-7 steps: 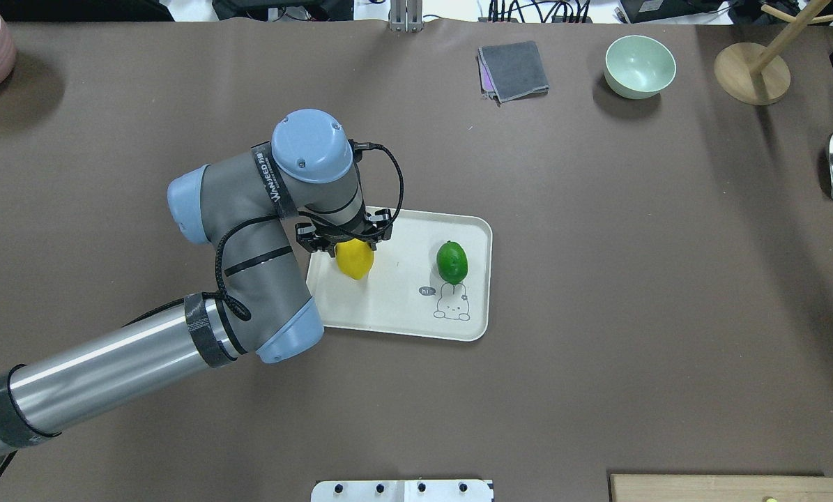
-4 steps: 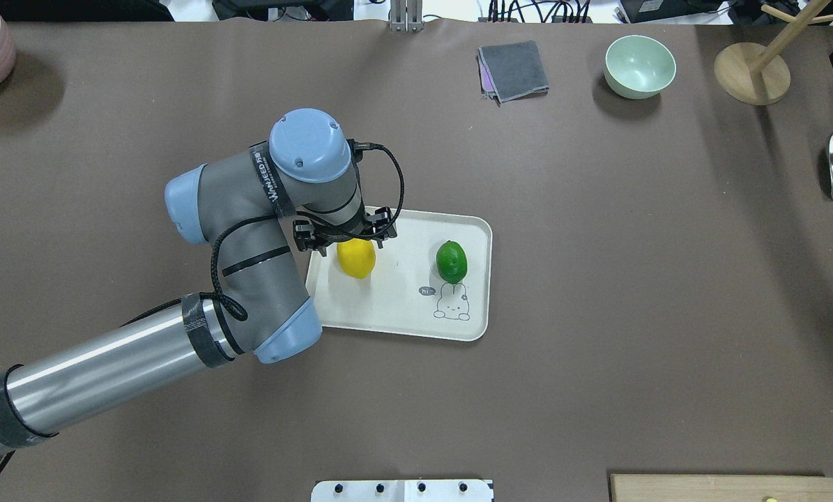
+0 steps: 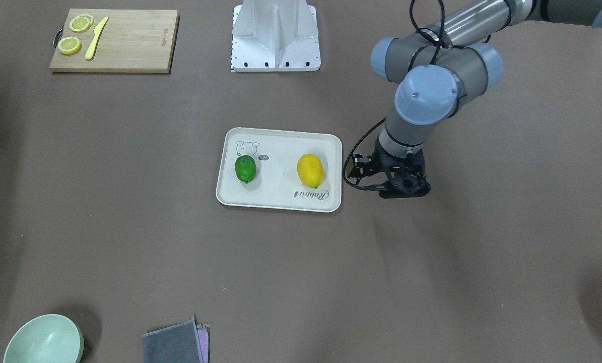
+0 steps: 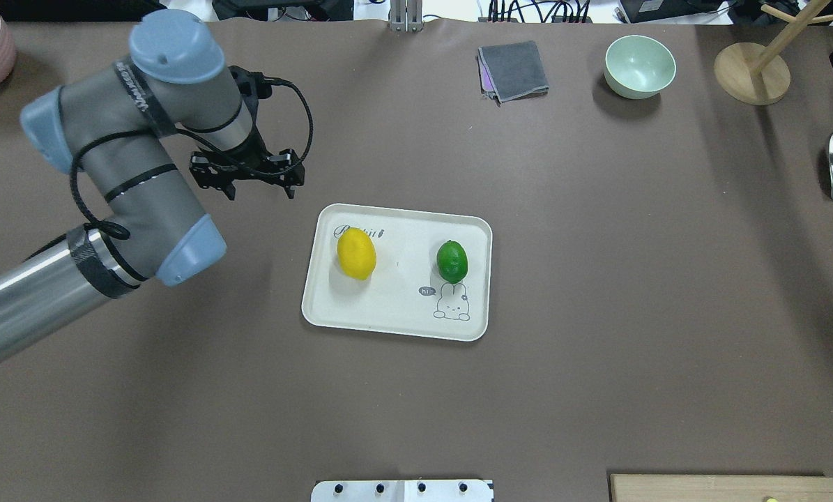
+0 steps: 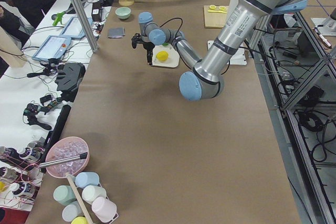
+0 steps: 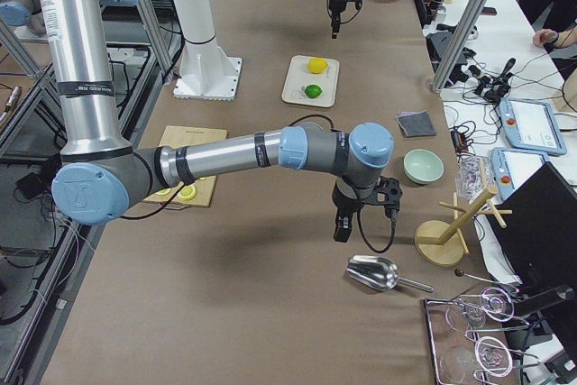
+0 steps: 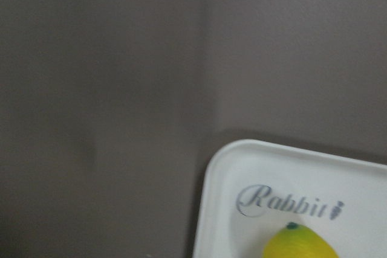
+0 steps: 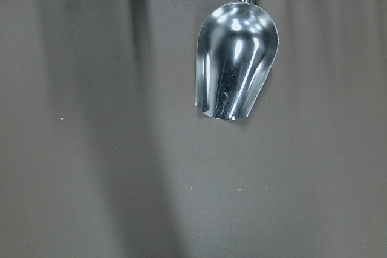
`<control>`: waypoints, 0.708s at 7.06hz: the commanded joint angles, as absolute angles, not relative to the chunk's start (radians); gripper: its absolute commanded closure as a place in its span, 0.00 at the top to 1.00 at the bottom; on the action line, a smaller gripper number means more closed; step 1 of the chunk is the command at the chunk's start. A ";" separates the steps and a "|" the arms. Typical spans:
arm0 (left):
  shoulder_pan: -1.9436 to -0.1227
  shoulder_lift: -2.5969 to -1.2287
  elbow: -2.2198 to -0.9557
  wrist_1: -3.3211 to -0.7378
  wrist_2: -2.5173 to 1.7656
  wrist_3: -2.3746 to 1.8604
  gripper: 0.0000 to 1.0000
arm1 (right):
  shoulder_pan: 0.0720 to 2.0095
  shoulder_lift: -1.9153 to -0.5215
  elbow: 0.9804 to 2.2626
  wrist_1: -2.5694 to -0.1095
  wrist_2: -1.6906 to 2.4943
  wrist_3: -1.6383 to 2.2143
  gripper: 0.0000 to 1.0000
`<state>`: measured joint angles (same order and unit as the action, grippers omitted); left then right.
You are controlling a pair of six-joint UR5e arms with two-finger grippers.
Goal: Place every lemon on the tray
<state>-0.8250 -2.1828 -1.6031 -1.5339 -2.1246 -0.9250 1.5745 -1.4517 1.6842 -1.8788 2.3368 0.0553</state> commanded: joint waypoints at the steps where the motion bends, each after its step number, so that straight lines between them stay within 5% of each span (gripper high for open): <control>1: -0.967 -2.050 -1.626 -1.520 -2.184 -0.697 0.97 | 1.575 -1.469 1.683 -1.884 2.341 0.052 1.00; 5: -1.260 -1.708 -1.658 -1.523 -2.258 -0.300 0.98 | 1.575 -1.486 1.686 -1.838 2.341 0.023 1.00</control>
